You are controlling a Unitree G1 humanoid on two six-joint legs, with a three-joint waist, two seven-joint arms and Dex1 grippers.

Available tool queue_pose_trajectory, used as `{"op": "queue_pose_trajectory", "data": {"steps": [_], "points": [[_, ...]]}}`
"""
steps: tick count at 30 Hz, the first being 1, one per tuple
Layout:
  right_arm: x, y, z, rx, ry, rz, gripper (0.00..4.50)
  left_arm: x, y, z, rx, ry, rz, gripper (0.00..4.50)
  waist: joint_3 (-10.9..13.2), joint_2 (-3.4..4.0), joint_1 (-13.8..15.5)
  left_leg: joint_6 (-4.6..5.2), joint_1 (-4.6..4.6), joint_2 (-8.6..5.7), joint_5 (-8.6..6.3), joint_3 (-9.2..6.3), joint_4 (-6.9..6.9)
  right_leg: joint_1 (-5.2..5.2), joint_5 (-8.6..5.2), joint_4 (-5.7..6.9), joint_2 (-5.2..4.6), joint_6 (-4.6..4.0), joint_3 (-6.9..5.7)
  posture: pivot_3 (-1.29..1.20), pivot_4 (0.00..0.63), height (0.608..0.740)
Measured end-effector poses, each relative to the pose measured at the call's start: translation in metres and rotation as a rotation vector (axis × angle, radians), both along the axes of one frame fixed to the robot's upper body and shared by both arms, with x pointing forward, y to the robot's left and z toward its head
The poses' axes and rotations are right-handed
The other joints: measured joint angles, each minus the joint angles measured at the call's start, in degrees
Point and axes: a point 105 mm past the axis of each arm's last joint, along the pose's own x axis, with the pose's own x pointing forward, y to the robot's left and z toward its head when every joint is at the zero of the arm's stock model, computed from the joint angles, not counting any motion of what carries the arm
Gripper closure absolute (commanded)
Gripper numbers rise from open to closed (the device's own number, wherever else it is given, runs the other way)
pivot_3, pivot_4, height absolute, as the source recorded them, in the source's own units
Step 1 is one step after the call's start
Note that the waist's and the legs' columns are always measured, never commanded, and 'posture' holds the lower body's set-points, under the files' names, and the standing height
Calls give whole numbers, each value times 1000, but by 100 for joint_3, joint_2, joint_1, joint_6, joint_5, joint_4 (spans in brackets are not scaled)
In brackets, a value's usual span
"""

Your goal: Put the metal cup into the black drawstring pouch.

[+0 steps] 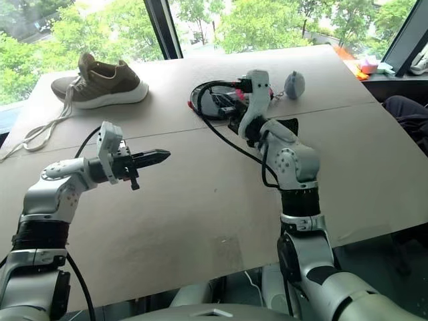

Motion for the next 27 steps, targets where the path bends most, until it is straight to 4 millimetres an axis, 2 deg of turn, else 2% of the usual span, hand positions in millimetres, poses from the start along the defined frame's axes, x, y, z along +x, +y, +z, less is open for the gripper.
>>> {"op": "queue_pose_trajectory", "data": {"steps": [6, 9, 11, 12, 14, 19, 21, 25, 27], "points": [[-12, -15, 45, 134, -101, 20, 4450, 4, -6, 6, -9, -23, -18, 4500, 4, 7, 57, 0, 0, 0, 0, 0, -2, -1, 0, 1, -1, 0, 0, 0, 150, 740], [-16, -18, 55, 151, -127, 34, 4450, 6, -15, 14, -55, -22, -49, 4500, 4, 7, 62, 0, -2, -1, 0, 0, -1, 0, 0, 1, -2, 0, -2, 0, 150, 740], [-17, -20, 58, 147, -129, 37, 4450, 7, -27, 25, -123, -13, -91, 4500, 4, 7, 63, 0, -5, -2, 0, -2, 3, 1, 0, 2, -3, 0, -5, 0, 150, 740], [-18, -19, 60, 140, -127, 50, 4450, 10, -39, 38, -173, -35, -129, 4500, 4, 7, 71, 0, -11, -3, 0, -7, 8, 1, 0, 2, -4, 0, -10, 0, 150, 740], [-21, -16, 62, 139, -133, 65, 4450, 11, -45, 47, -185, -61, -146, 4500, 4, 6, 58, 0, -11, -3, 0, -6, 9, 1, 0, 2, -4, 0, -9, 0, 150, 740], [-32, -7, 72, 130, -168, 109, 4450, 28, -79, 89, -219, -267, -175, 4500, 4, 8, 58, 0, -17, -6, 1, -9, 11, -1, 0, 1, -7, 0, -16, 0, 150, 740], [-34, -3, 73, 125, -171, 123, 4450, 34, -87, 92, -159, -329, -176, 4500, 4, 8, 43, 0, -16, -6, 1, -7, 11, -1, 0, 2, -6, 0, -15, 0, 150, 740], [-34, 2, 72, 109, -166, 124, 4450, 46, -99, 78, -102, -329, -178, 4500, 5, 8, 60, 0, -20, -8, 1, -13, 13, -2, 0, 1, -7, 0, -19, 0, 150, 740], [-35, 5, 71, 99, -165, 128, 4500, 47, -106, 77, -75, -358, -194, 4096, 5, 8, 61, 0, -22, -11, 1, -14, 13, -2, 0, 0, -10, 0, -22, 0, 150, 740]]}}
